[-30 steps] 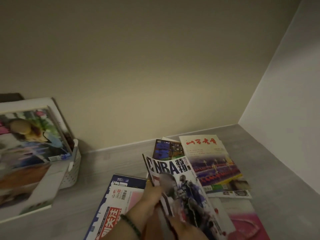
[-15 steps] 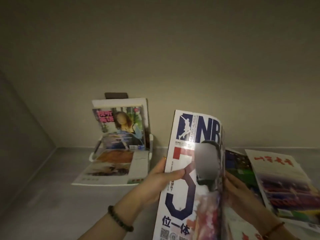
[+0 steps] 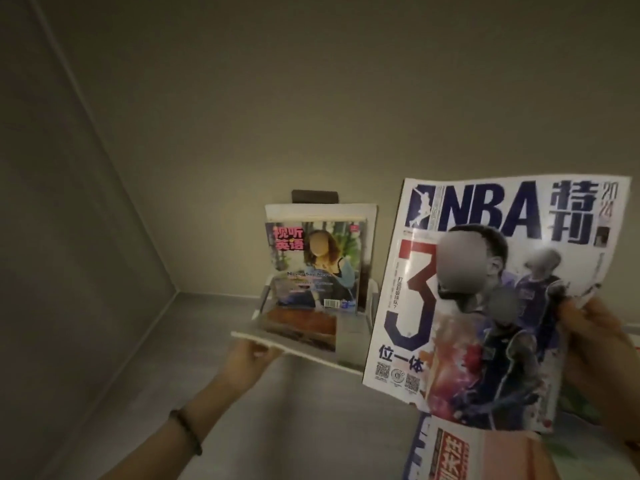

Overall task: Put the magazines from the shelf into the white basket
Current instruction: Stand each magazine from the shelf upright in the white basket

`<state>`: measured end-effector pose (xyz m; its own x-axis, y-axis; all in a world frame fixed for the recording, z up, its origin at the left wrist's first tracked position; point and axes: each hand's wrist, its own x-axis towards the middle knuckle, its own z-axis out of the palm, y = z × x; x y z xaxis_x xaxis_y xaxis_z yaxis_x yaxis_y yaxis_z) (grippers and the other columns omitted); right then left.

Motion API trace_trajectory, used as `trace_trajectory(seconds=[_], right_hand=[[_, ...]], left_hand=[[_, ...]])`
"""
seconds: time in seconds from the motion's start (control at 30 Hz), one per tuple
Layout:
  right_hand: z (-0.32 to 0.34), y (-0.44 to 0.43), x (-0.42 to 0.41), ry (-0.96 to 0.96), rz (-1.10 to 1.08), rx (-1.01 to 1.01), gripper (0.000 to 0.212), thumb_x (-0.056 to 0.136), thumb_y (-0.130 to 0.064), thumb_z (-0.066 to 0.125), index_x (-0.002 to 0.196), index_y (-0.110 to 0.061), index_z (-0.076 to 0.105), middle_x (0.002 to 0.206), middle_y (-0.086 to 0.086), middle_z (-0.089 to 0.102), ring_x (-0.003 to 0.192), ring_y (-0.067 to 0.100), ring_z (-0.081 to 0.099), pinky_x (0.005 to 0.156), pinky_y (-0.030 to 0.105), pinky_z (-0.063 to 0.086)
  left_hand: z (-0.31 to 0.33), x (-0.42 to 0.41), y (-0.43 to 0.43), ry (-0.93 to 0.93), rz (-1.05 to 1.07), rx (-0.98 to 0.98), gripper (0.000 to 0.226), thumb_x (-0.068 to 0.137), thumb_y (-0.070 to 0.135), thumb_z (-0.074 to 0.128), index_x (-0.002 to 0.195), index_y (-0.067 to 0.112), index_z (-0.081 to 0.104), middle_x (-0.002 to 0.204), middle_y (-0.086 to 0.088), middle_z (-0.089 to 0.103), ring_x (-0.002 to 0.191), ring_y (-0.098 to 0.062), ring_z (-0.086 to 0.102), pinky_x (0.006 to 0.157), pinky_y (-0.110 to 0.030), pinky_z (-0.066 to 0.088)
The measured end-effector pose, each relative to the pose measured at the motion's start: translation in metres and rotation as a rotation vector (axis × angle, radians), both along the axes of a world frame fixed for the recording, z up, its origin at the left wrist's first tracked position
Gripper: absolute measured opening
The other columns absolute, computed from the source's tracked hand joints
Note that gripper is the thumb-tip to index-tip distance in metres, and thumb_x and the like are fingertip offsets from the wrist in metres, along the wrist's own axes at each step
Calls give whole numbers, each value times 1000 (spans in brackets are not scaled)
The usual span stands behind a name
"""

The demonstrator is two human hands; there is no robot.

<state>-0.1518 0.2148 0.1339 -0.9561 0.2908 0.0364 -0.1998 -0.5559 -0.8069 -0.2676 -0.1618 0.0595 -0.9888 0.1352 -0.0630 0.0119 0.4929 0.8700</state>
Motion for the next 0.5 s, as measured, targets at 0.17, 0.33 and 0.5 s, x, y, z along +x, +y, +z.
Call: trace_trajectory(seconds=[0.17, 0.33, 0.5], right_hand=[[20, -10, -15, 148, 129, -192, 46, 95, -6, -9, 136, 11, 4, 137, 51, 3, 124, 67, -2, 99, 70, -22], [35, -27, -57, 94, -226, 424, 40, 95, -13, 28, 132, -11, 41, 130, 14, 55, 115, 39, 54, 86, 63, 46], [33, -74, -115, 220, -251, 501, 27, 81, -23, 50, 105, -23, 63, 96, -9, 73, 89, 11, 68, 76, 29, 59]], left_hand=[[17, -68, -1, 263, 152, 36, 69, 70, 18, 76, 129, 13, 41, 128, 5, 47, 119, -14, 45, 87, -12, 47], [36, -134, 17, 271, 91, 143, 16, 83, 21, 63, 96, 12, 63, 92, 0, 65, 81, -15, 63, 62, -13, 47], [44, -180, 30, 212, 251, 241, 26, 81, 29, 64, 95, 7, 61, 88, -4, 64, 80, -22, 63, 64, -37, 58]])
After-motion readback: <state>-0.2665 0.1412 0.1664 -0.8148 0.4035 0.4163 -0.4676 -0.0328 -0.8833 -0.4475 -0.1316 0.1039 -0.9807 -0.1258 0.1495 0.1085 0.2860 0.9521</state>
